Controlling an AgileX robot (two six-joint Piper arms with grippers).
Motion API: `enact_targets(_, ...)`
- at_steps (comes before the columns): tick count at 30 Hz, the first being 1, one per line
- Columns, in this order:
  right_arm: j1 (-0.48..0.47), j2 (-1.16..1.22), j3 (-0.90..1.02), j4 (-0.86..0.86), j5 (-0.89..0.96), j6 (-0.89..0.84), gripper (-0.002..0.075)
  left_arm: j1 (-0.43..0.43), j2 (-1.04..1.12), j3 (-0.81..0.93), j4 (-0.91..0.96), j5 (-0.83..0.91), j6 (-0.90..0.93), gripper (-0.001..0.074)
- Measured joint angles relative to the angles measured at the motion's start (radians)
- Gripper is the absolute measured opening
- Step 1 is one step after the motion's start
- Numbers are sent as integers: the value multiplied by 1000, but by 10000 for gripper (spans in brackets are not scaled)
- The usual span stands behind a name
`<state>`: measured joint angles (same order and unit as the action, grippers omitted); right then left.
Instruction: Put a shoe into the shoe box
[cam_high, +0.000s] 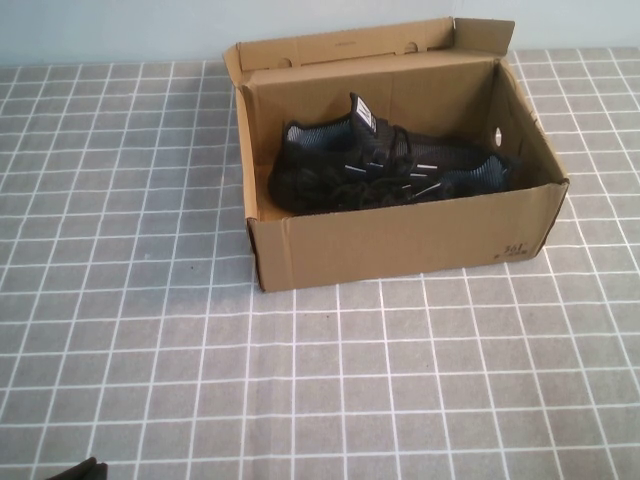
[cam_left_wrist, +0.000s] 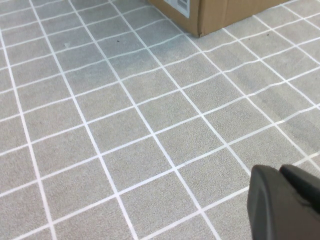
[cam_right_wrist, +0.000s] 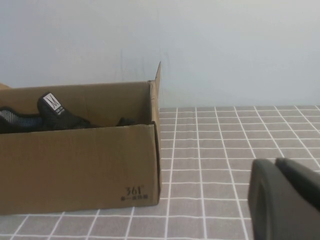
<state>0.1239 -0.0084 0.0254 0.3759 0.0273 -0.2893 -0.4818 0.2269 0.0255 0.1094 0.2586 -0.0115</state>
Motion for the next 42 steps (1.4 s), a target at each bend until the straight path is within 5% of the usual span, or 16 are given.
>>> enact_targets(11,0,0,0,-105,33,86,-16,0,0,0,0,0,0,-1)
enact_targets(19,0,0,0,-245,282,220,-16,0,0,0,0,0,0,-1)
enact_targets(42,0,0,0,-126,306,224,-16,0,0,0,0,0,0,-1)
